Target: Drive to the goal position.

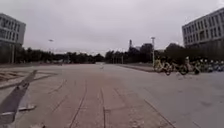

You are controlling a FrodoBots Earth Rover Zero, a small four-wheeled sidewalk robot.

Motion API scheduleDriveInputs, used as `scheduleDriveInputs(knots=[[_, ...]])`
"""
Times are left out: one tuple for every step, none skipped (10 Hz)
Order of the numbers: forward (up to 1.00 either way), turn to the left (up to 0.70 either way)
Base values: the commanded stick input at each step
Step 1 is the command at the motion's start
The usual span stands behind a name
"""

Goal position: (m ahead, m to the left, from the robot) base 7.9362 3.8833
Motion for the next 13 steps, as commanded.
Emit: scheduleDriveInputs(knots=[[0.7, 0.0], [0.7, 0.0], [0.7, 0.0], [0.7, 0.0], [0.7, 0.0], [0.7, 0.0], [0.7, 0.0], [0.7, 0.0], [0.7, 0.0], [0.7, 0.0], [0.7, 0.0], [0.7, 0.0], [0.7, 0.0]])
